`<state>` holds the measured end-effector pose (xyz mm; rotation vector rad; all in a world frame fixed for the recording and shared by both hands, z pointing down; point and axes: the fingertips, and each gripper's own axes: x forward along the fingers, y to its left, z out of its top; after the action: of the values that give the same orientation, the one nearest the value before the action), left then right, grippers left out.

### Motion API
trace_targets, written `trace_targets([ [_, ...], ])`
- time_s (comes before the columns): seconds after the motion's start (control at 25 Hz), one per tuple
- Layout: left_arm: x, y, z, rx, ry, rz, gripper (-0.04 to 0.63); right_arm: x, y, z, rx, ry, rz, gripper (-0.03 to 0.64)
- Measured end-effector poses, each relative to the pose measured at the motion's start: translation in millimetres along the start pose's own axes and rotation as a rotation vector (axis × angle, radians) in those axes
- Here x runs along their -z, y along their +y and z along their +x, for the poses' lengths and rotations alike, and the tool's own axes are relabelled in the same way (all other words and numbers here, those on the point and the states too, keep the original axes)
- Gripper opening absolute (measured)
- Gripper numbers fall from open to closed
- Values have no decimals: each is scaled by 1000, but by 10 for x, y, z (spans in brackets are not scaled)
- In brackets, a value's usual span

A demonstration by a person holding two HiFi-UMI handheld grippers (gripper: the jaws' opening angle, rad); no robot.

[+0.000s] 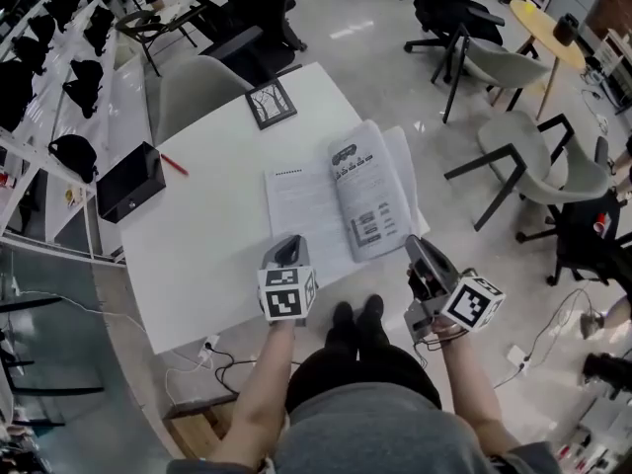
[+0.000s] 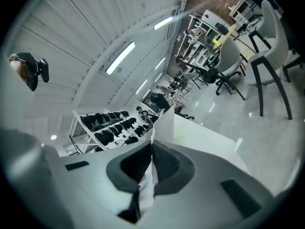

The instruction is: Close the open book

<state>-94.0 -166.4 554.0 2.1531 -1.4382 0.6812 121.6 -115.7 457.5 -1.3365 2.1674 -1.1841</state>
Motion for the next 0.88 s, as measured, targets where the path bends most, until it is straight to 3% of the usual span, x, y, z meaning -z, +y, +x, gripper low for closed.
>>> trace_targets([
  [0.36,155,180,-136,-31,5,-54,6,114,335,192,-81,72,-105,12],
  [0.88,353,341,-303,-59,16,-105,6,409,686,524,-190,188,-166,12],
])
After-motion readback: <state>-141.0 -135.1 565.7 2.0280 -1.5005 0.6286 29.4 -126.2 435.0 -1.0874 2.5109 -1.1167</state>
